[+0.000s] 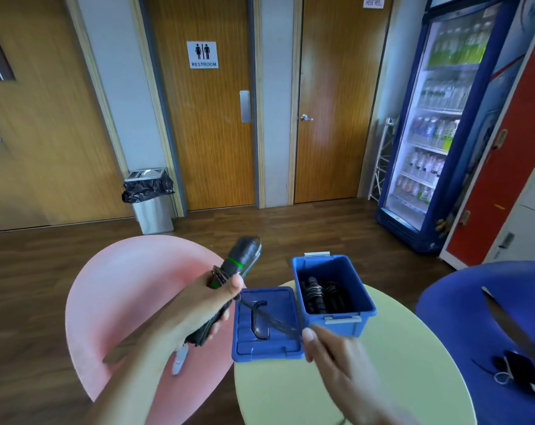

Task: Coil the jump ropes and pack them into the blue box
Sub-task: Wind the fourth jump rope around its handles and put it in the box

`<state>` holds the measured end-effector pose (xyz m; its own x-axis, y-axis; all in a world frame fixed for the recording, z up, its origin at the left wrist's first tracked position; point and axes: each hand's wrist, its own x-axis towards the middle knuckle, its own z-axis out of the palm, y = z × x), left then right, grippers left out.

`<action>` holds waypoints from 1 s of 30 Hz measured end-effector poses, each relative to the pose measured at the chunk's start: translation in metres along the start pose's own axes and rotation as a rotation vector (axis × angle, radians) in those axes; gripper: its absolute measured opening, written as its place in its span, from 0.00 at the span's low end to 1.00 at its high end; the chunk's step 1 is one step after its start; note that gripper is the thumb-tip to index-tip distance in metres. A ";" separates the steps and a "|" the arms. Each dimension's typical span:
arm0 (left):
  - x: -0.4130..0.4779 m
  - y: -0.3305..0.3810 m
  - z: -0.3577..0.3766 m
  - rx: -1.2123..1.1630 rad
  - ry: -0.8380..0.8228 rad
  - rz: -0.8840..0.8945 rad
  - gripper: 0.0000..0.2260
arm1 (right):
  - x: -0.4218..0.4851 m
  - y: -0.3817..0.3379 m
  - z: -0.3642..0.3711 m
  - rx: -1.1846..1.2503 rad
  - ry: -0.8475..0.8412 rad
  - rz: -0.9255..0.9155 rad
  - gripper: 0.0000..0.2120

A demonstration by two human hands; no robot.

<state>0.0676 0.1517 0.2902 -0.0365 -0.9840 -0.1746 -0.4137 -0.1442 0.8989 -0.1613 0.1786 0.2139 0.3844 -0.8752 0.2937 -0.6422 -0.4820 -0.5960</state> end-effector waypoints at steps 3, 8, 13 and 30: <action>0.001 -0.007 0.001 0.213 -0.043 0.080 0.41 | 0.029 -0.021 -0.046 -0.024 -0.046 -0.217 0.20; -0.008 0.019 0.021 0.512 -0.228 0.196 0.29 | 0.084 -0.054 -0.080 -0.203 -0.208 -0.481 0.18; -0.015 0.030 0.032 0.640 -0.219 0.353 0.11 | 0.116 -0.071 -0.082 -0.129 -0.414 -0.512 0.15; -0.009 0.011 0.026 -0.402 -0.276 0.395 0.36 | 0.108 -0.024 -0.037 0.713 -0.231 0.213 0.26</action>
<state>0.0402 0.1613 0.2912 -0.3727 -0.9154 0.1522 0.0514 0.1434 0.9883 -0.1285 0.0946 0.2874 0.4791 -0.8778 0.0021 -0.1663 -0.0931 -0.9817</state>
